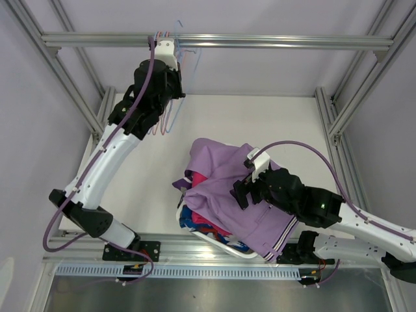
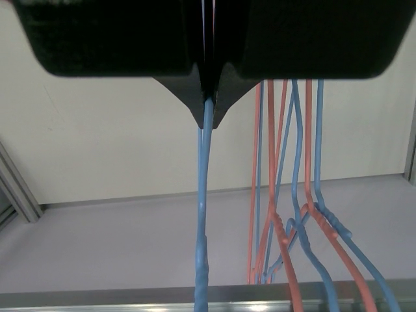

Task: Remove the trousers from the hanger
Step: Place the hanger at the clothesline.

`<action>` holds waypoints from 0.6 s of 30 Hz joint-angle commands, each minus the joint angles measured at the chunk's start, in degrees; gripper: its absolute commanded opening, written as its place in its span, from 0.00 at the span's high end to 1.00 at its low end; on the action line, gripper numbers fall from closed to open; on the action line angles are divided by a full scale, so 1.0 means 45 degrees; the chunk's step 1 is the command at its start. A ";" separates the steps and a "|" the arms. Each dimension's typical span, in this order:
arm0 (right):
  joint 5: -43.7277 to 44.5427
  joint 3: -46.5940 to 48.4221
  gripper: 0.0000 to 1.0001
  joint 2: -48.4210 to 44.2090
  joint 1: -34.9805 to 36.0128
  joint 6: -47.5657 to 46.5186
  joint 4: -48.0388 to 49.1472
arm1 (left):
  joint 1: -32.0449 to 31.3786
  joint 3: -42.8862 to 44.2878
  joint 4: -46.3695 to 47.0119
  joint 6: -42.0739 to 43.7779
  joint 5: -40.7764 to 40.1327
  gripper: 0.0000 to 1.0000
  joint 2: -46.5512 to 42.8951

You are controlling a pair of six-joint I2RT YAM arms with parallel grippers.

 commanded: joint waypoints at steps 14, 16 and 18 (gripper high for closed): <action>-0.0229 -0.0212 0.09 -0.0053 -0.0086 0.0305 -0.0147 | 0.1576 -0.0492 -0.0033 -0.0808 -0.0076 1.00 0.0979; -0.0210 -0.0213 0.09 -0.0073 -0.0086 0.0324 -0.0127 | 0.1576 -0.0842 -0.0014 -0.0944 0.0022 1.00 0.0900; -0.0249 -0.0251 0.09 -0.0073 -0.0067 0.0344 -0.0069 | 0.1576 -0.1214 -0.0014 -0.1119 0.0140 1.00 0.0706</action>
